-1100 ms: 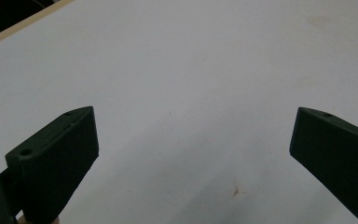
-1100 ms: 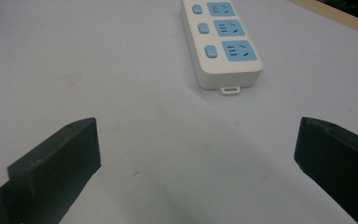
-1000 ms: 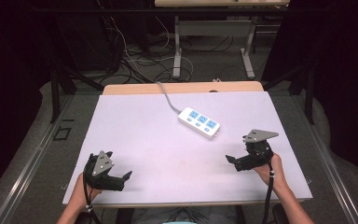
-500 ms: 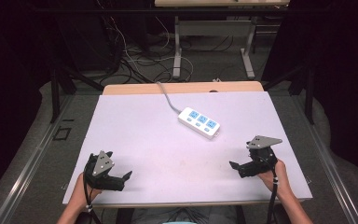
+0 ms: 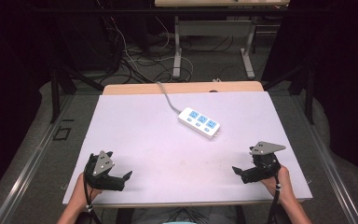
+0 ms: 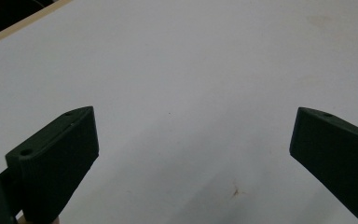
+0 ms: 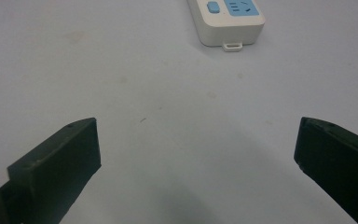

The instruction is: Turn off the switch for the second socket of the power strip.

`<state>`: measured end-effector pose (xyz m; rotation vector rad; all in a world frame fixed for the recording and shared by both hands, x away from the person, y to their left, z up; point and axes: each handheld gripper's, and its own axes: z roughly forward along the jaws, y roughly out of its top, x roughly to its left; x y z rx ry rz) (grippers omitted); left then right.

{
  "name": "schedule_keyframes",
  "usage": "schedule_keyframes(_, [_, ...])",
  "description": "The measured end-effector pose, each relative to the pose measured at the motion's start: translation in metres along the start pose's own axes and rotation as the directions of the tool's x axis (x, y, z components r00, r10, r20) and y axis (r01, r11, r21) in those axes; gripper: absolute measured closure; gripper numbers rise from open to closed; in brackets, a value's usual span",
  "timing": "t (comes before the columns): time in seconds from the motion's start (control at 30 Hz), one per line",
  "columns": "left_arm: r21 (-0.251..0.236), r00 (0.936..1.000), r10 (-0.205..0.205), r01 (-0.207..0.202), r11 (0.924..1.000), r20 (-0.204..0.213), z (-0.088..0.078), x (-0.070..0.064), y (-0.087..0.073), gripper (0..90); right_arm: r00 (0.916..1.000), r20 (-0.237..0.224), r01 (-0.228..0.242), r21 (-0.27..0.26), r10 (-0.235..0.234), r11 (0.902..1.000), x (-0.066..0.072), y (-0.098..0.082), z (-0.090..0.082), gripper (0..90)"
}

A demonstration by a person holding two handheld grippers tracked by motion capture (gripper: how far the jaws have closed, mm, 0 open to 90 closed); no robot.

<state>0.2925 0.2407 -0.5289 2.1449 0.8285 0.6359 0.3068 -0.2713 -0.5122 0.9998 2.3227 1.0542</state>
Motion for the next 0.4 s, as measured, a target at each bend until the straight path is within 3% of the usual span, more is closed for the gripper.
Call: schedule_keyframes(0.4, [0.002, 1.0000, 0.002, -0.002, 1.0000, -0.001, 0.0001, 0.0003, 0.0001, 1.0, 1.0000, -0.004, 0.003, 0.010, -0.003, 0.9999, 0.0013, -0.0054, -0.0016, 0.0])
